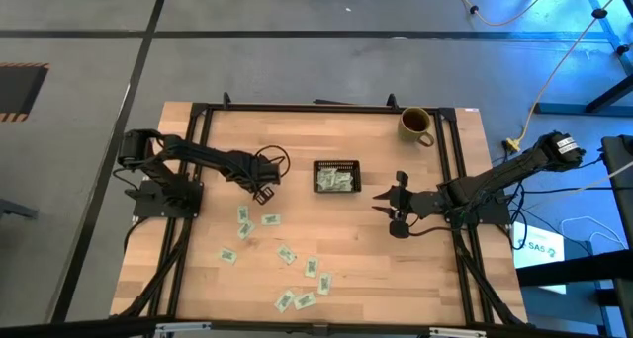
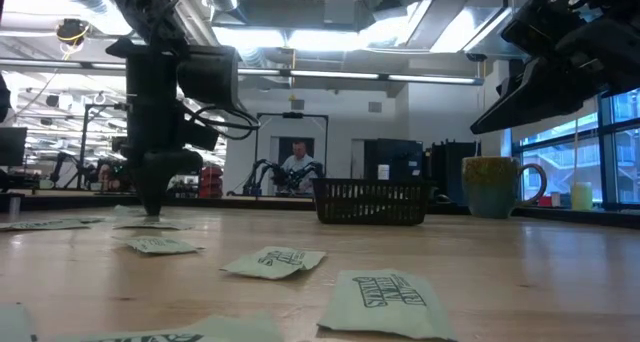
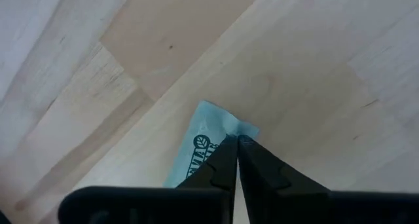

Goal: Pick and place Stevia / Truvia into bins
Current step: Put the stevia packet into the black basket

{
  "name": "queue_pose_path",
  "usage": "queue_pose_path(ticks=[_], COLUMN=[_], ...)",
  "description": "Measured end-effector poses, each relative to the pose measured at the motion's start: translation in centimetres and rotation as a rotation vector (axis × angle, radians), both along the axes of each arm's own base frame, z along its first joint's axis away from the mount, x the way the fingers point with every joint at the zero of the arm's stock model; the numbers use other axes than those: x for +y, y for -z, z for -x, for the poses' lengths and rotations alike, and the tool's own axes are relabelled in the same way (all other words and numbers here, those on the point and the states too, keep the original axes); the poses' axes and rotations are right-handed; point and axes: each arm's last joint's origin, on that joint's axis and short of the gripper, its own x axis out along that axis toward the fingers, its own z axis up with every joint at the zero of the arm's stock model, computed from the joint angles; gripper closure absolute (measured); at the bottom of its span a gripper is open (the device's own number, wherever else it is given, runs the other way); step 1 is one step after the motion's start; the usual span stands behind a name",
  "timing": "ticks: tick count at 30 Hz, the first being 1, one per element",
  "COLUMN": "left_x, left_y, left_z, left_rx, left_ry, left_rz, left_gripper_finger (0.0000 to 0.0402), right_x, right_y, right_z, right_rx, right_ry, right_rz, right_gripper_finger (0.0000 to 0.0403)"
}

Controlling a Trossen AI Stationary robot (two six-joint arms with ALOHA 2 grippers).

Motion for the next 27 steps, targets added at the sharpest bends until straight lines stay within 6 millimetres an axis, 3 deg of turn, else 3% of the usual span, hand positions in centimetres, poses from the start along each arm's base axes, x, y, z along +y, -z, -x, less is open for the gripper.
queue_pose_path(ticks=[6,15,21,27], left_x=[0.0,0.2,0.5,0.8], left_y=[-0.3,-3.1,-6.1,-10.2], left_z=[-0.2,-3.3,-5.7,-9.6], left_rx=[0.003,-0.117,-0.220,-0.537], left_ry=[0.051,0.213,0.324,0.497], left_rz=[0.015,0.054,-0.011,-0.147], left_gripper_finger=[0.0398,0.0399,0.0400,0.0400], right_x=[0.0,0.0,0.0,0.0], right_y=[0.0,0.0,0.1,0.1], right_z=[0.0,0.0,0.0,0.0], right_rx=[0.000,0.004,0.006,0.006], right_ry=[-0.001,-0.001,-0.001,-0.001], right_rz=[0.001,0.003,0.004,0.004], right_gripper_finger=[0.0272,0.0272,0.0272,0.0272])
